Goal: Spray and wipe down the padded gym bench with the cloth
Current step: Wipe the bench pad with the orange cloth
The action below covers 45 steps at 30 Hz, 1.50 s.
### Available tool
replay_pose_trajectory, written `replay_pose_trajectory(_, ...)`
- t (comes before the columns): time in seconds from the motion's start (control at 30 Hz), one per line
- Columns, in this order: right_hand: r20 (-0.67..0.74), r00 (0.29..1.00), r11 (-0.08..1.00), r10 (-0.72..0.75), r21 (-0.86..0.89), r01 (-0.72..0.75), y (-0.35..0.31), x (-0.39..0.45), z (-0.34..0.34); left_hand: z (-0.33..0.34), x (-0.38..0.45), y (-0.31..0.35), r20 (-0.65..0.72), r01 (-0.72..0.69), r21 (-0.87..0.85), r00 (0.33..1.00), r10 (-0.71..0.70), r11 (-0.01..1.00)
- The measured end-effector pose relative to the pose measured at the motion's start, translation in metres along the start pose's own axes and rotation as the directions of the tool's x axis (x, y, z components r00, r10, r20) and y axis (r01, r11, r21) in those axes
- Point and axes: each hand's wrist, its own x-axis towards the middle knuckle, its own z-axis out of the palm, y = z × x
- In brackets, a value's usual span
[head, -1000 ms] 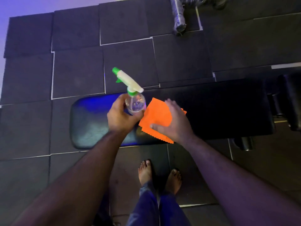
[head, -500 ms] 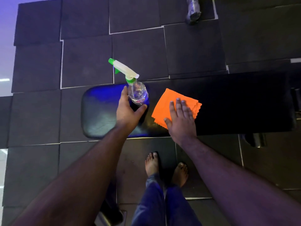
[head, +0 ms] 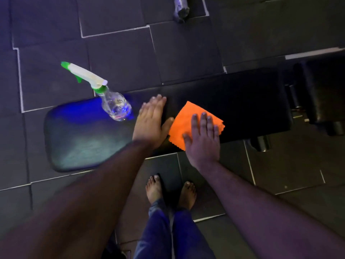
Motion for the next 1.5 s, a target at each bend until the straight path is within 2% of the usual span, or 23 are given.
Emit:
replay_pose_trajectory(0.1,-0.045,0.999,1.000,-0.011,0.017,0.012,-0.011,0.034,0.001,0.024,0.026,0.011,-0.053,0.146,0.010,0.988,-0.146,0.989)
replay_pose_trajectory(0.17,-0.084,0.996,1.000,-0.028,-0.008,0.028,-0.011,0.035,0.009,0.036,0.025,0.010,-0.038,0.178,0.102,0.984,-0.175,0.979)
replay_pose_trajectory(0.3,-0.122,0.992,0.999,0.035,-0.001,-0.035,0.016,0.006,0.016,0.040,0.024,0.006,0.008,0.111,0.184,0.993,-0.115,0.977)
replay_pose_trajectory(0.43,-0.035,0.987,0.987,0.158,0.004,-0.158,0.054,0.000,0.003,0.045,0.027,0.023,0.126,-0.128,0.292,0.988,0.095,0.948)
replay_pose_trajectory(0.47,-0.026,0.977,0.978,0.210,0.016,-0.210,0.063,0.006,-0.002,0.050,0.027,0.026,0.150,-0.144,0.305,0.983,0.102,0.942)
replay_pose_trajectory(0.57,-0.032,0.916,0.911,0.399,0.126,-0.393,0.068,0.042,-0.014,0.067,0.026,0.030,0.155,-0.074,0.334,0.988,0.022,0.940)
replay_pose_trajectory(0.63,-0.029,0.886,0.874,0.462,0.182,-0.450,0.055,0.056,-0.016,0.073,0.026,0.023,0.138,-0.073,0.344,0.990,0.027,0.936)
replay_pose_trajectory(0.73,-0.085,0.906,0.901,0.415,0.178,-0.396,0.052,0.035,-0.007,0.074,0.026,0.014,0.125,-0.108,0.332,0.990,0.070,0.937)
replay_pose_trajectory(0.87,-0.092,0.921,0.918,0.378,0.166,-0.361,0.106,0.005,-0.003,0.073,0.026,0.015,0.139,-0.111,0.347,0.988,0.066,0.931)
replay_pose_trajectory(0.97,-0.097,0.853,0.850,0.513,0.195,-0.489,0.161,0.048,-0.017,0.075,0.025,0.014,0.149,-0.113,0.377,0.987,0.060,0.919)
replay_pose_trajectory(1.07,-0.089,0.804,0.796,0.587,0.241,-0.555,0.171,0.073,-0.023,0.077,0.027,0.013,0.151,-0.115,0.398,0.987,0.058,0.910)
replay_pose_trajectory(1.17,-0.092,0.833,0.812,0.546,0.304,-0.498,0.143,0.034,-0.010,0.076,0.027,0.016,0.152,-0.114,0.401,0.987,0.057,0.909)
replay_pose_trajectory(1.27,-0.043,0.875,0.834,0.482,0.329,-0.443,0.148,0.010,-0.003,0.077,0.027,0.016,0.154,-0.118,0.414,0.986,0.059,0.903)
replay_pose_trajectory(1.33,-0.059,0.843,0.813,0.534,0.310,-0.493,0.172,0.040,-0.011,0.079,0.027,0.014,0.149,-0.114,0.418,0.987,0.056,0.901)
replay_pose_trajectory(1.43,-0.058,0.737,0.716,0.673,0.300,-0.630,0.202,0.099,-0.029,0.081,0.027,0.012,0.145,-0.115,0.431,0.988,0.057,0.895)
replay_pose_trajectory(1.5,-0.071,0.720,0.705,0.690,0.292,-0.646,0.202,0.103,-0.031,0.081,0.028,0.013,0.147,-0.114,0.425,0.988,0.056,0.898)
